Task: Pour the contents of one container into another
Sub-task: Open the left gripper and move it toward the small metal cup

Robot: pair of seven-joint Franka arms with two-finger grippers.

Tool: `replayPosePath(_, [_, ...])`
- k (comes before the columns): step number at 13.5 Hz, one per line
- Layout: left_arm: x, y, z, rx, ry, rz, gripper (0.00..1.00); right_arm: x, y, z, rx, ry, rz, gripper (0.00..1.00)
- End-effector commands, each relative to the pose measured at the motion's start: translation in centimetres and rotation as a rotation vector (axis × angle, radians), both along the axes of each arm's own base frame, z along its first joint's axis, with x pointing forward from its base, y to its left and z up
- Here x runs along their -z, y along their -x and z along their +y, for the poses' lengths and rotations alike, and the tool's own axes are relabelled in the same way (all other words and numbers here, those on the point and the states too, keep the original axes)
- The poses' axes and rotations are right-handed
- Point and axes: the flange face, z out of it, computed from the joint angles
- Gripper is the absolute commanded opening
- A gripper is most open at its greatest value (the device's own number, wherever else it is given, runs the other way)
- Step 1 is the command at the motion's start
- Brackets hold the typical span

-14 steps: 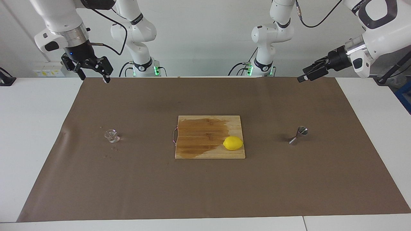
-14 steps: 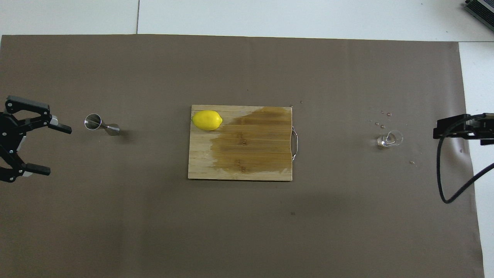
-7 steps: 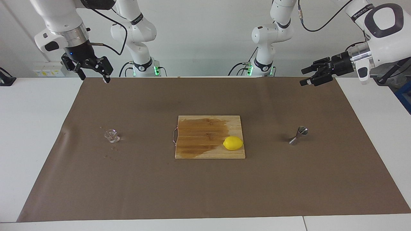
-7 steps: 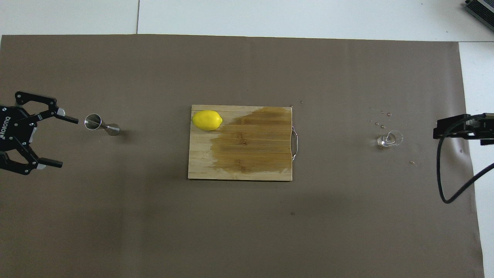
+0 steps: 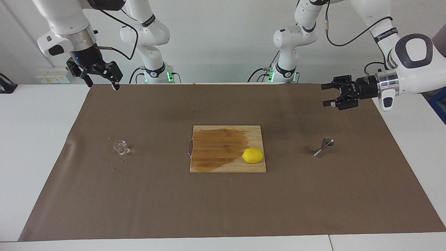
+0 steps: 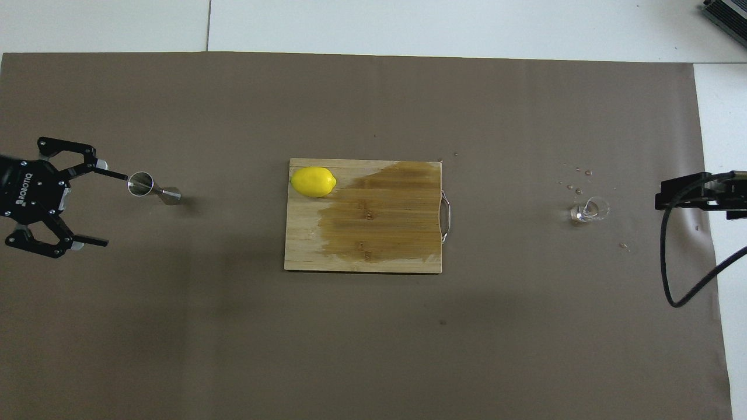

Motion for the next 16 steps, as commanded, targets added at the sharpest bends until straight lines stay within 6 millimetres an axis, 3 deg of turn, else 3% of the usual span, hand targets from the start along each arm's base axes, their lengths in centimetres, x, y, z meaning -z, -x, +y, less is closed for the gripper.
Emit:
replayPosePath(1, [1.0,0.2,1.1,-0.091,0.046,0.041,1.00,-0.1,0.8,0.0,-0.018,-0.005,0.002,1.00])
replayPosePath(3, [2.5,-0.4,2.1,-0.123,0.075,0.066,1.00,-0.1,0.8,0.0,-0.016,-0.005,0.002,1.00])
replayPosePath(5, [6.6,-1.4,4.6,-0.176,0.131,0.131,1.00,0.0,0.8,0.0,-0.016,-0.005,0.004,1.00])
replayPosePath(7, [7.4,-1.7,5.0,-0.192,0.148,0.141,1.00,-0.1,0.8,0.0,-0.016,-0.005,0.002,1.00])
replayPosePath(9, [9.8,-2.4,6.5,-0.236,0.206,0.176,1.00,-0.1,0.8,0.0,-0.018,-0.005,0.002,1.00])
replayPosePath(16, [13.1,-3.9,6.9,-0.309,0.291,0.198,1.00,0.0,0.8,0.0,-0.016,-0.005,0.004,1.00])
